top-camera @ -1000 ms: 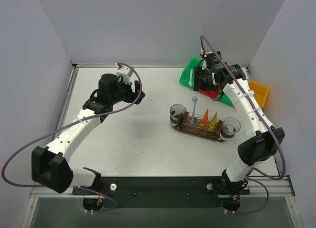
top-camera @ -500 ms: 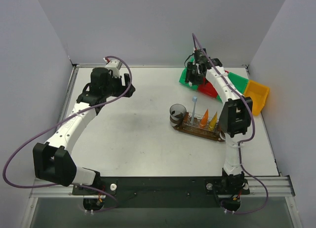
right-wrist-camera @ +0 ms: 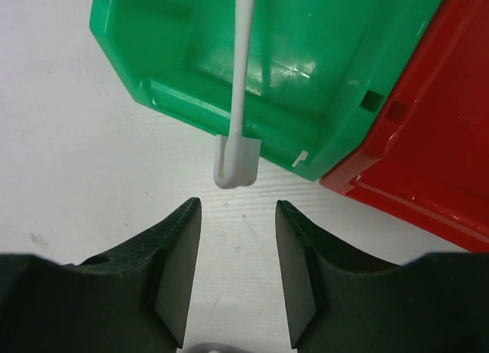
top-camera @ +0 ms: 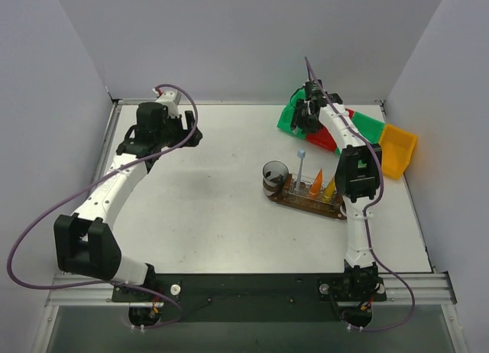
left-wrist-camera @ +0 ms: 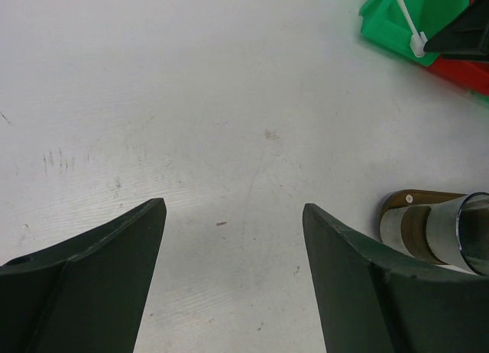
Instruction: Prepare toiletry sets of a toothbrush and toothpaste on the tray
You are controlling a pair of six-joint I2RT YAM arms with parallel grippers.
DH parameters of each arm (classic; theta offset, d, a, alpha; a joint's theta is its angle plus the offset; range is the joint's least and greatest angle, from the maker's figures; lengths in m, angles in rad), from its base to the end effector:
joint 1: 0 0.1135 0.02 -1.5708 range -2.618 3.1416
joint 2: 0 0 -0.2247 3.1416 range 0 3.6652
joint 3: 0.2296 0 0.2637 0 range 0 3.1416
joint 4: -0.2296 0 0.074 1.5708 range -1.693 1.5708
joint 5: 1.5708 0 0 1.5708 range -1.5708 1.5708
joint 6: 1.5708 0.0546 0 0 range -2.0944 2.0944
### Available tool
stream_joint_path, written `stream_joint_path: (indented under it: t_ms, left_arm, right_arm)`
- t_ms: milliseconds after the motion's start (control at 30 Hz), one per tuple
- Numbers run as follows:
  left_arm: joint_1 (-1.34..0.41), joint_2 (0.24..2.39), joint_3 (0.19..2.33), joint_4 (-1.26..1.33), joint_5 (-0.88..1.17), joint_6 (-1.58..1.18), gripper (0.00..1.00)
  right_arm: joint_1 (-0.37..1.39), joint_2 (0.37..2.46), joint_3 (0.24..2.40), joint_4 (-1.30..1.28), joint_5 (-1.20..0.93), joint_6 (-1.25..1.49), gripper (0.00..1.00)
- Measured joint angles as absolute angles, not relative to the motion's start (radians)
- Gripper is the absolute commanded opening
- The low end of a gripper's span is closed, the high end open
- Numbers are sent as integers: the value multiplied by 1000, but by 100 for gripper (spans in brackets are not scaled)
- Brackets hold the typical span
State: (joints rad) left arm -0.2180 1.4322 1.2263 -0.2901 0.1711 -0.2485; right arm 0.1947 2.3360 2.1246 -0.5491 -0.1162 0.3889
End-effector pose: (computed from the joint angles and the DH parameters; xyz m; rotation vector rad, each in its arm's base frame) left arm 0.3543 -0.0880 0.2815 0.0749 2.0902 -0.4620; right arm 0.5209 0.1092 0.1920 0.1705 2.3581 0.4233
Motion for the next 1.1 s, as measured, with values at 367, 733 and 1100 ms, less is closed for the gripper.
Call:
stream_joint_path:
  t_ms: [367,733,1100]
  left_arm:
    - [-214,1489,1250,-296,172,-253,82]
    - [-207,1490,1250,-295,173,-255,82]
    - [-207,1491,1250,-289,187,-255,82]
  right_arm:
    - [176,2387,2144,-505,-136,419,38]
    - [175,2413,2162,-473,-154,429,37]
    - [164,2437,2168,-465,-173,455,32]
